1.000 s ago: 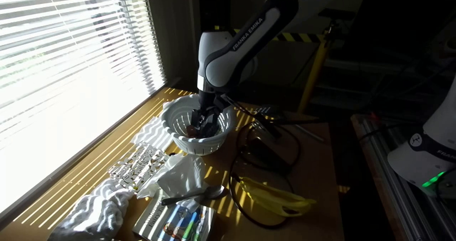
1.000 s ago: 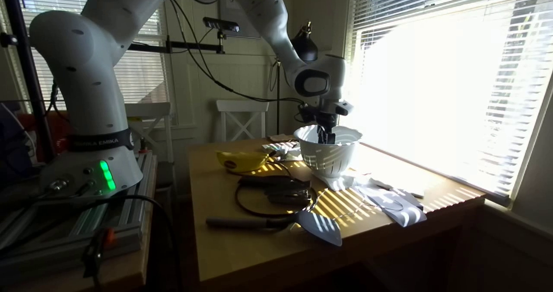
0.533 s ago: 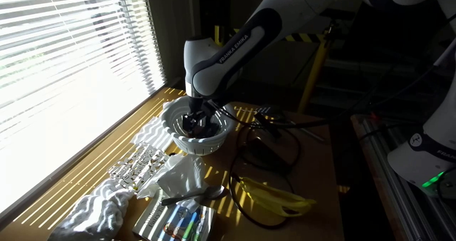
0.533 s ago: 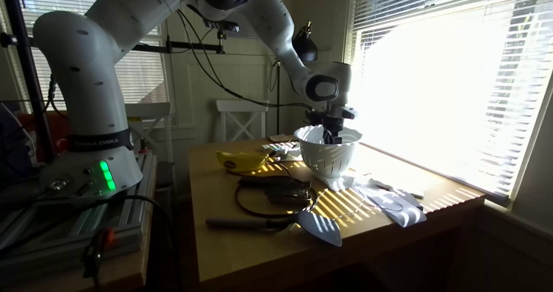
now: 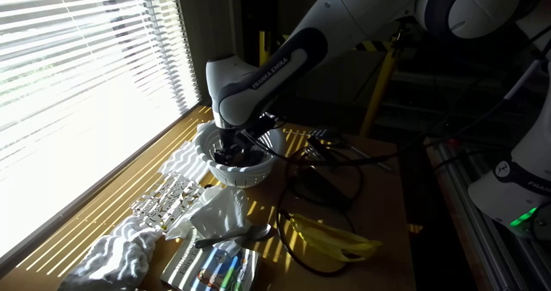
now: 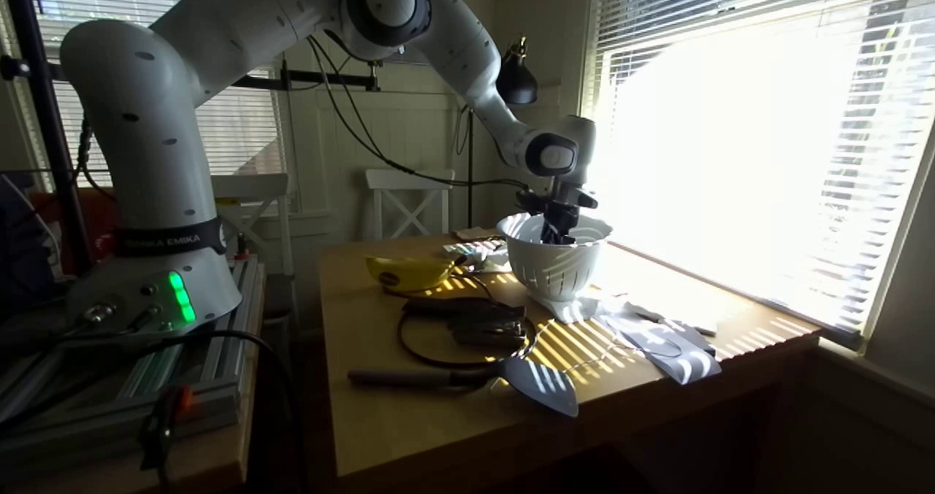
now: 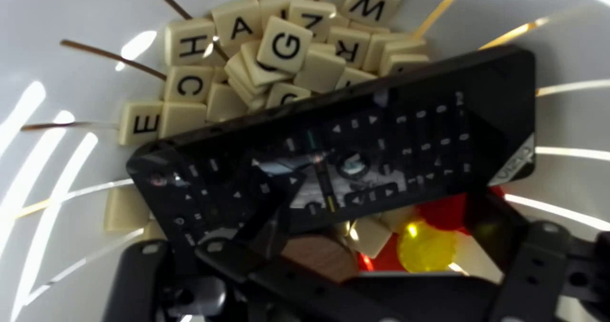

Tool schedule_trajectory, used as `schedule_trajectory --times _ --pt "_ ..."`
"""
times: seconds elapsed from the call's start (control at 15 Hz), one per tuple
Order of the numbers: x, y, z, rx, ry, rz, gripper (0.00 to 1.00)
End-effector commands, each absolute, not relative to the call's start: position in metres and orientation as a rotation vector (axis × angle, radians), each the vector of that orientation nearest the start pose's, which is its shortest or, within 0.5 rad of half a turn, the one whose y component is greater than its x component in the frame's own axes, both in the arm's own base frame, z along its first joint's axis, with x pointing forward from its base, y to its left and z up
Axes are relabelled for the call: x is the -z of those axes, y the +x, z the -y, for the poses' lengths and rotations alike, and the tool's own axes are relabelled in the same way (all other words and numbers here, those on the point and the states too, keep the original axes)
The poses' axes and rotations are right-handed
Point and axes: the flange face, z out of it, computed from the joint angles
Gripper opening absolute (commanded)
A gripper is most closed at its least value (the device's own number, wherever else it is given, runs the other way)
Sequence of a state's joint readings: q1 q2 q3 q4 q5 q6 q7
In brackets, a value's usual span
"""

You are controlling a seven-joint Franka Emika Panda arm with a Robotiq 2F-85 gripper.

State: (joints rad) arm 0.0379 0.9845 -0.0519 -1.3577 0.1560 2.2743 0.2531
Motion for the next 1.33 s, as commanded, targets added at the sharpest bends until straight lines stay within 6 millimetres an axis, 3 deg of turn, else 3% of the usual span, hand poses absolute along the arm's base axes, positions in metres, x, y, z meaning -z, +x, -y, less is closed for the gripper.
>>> schedule_trajectory --times 0.0,0.13,0.2,0.27,0.93,1.27 --pt "-0.096 0.726 0.009 -0.177 -3.028 -0.604 1.00" --pt "-0.088 0.724 0.013 -0.204 -3.023 -0.633 1.00" --pt "-0.085 0.724 0.014 -0.218 -3.022 -0.640 0.75" --pt "-0.085 0.725 0.013 -0.225 -3.018 -0.644 0.74" --pt "-0.112 0.734 0.017 -0.161 -3.013 -0.693 0.02" --pt "-0.142 0.740 0.008 -0.068 -3.017 -0.661 0.00"
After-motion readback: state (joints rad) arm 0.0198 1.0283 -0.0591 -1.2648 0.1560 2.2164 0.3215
